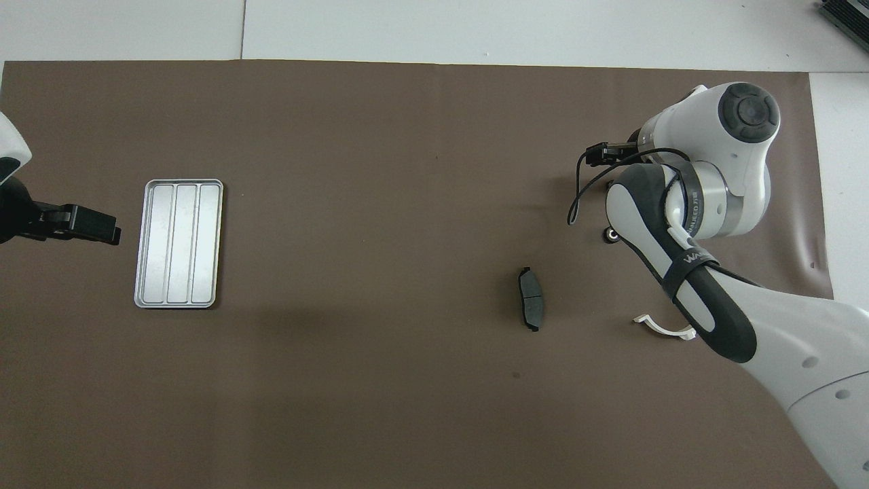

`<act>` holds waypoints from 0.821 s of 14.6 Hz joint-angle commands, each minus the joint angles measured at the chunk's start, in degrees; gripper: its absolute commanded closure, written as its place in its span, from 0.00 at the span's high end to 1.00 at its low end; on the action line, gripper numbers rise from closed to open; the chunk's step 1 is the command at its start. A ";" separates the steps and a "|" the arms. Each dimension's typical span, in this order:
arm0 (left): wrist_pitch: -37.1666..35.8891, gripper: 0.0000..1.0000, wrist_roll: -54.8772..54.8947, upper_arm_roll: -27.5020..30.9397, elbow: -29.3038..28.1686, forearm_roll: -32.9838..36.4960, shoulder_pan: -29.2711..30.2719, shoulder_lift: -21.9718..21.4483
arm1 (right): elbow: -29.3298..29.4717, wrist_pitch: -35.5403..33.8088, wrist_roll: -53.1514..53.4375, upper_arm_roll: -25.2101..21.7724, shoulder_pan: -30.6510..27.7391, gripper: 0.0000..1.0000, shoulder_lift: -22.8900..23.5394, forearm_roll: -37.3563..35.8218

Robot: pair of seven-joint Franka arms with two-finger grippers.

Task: Pick bearing gear from pile to tray
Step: 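Grasp one black bearing with the right gripper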

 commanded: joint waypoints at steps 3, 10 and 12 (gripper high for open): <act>1.21 1.00 0.44 -0.12 -1.79 0.68 0.31 -1.45 | -4.81 3.75 -2.32 0.35 0.14 0.82 0.10 0.80; 1.21 1.00 0.44 -0.12 -1.71 0.68 0.31 -1.45 | -6.58 2.09 -6.90 0.35 -0.74 0.67 -1.04 0.80; 1.21 1.00 0.44 -0.12 -1.71 0.68 0.31 -1.45 | -6.58 0.07 -7.17 0.35 -0.91 0.67 -2.01 0.80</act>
